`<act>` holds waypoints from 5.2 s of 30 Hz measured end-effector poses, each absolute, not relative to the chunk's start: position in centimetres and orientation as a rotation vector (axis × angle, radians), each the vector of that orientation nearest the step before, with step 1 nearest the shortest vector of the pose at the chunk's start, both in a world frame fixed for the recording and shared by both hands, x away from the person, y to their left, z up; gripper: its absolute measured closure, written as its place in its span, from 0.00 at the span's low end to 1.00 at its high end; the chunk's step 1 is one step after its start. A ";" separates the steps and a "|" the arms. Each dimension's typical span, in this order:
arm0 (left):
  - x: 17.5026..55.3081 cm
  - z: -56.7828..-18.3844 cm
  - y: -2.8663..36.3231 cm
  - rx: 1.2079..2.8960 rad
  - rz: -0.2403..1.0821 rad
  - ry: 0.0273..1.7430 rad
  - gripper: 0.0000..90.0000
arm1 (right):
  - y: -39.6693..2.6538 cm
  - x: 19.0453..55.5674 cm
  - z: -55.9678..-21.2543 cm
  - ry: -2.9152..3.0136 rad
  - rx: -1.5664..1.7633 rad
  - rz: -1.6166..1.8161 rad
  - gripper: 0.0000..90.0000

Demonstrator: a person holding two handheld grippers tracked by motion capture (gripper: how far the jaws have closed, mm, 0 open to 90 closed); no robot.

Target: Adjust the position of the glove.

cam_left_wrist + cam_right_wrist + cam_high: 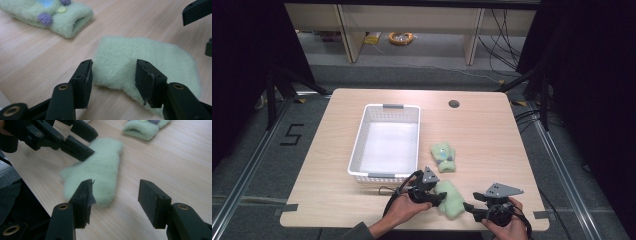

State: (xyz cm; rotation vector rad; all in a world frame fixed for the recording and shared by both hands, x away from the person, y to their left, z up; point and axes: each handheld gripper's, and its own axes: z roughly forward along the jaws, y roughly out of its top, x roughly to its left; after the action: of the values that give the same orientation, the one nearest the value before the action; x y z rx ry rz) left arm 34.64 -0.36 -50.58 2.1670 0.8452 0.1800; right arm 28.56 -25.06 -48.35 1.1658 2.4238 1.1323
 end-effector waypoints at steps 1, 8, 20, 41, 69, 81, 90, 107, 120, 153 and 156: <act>34.6 -50.6 -0.4 2.167 0.180 0.845 0.54 | -25.1 28.6 -48.3 2.424 1.166 1.132 0.51; 34.8 -50.9 -0.4 2.129 0.122 0.870 0.62 | -24.2 28.6 -48.7 2.467 1.168 1.110 0.56; 34.4 -50.8 -0.3 2.164 0.165 0.801 0.82 | -23.3 29.2 -50.0 2.559 1.130 1.033 0.90; 35.0 -50.7 -0.9 2.117 0.005 0.827 0.64 | -25.4 29.7 -48.8 2.751 0.744 1.071 0.93; 30.9 -50.1 3.1 1.998 -0.048 0.904 0.94 | -22.6 33.6 -47.2 2.707 0.837 0.925 0.93; 31.0 -51.1 3.6 2.029 -0.022 0.921 0.86 | -22.2 34.5 -49.0 2.682 0.846 0.928 0.90; 31.2 -51.1 3.8 2.019 -0.018 0.939 0.85 | -22.1 34.8 -48.9 2.640 0.876 0.919 0.88; 30.9 -49.3 5.4 2.013 0.051 0.955 0.54 | -22.8 35.9 -47.4 2.536 0.963 0.965 0.57; 29.5 -49.1 7.2 1.983 0.071 0.961 0.39 | -18.6 42.5 -46.6 2.516 0.943 0.917 0.59; 29.4 -49.6 7.5 1.992 0.056 0.971 0.39 | -17.6 46.4 -49.7 2.544 1.145 0.920 0.86; 29.5 -49.7 7.6 1.990 0.048 0.972 0.40 | -17.4 46.3 -49.8 2.533 1.135 0.926 0.90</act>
State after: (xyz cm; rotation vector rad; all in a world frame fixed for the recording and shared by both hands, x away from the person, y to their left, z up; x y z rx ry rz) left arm 29.45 7.59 -49.72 1.9897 0.9723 0.0475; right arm 46.28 -17.42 -49.76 1.1355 2.5333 0.9262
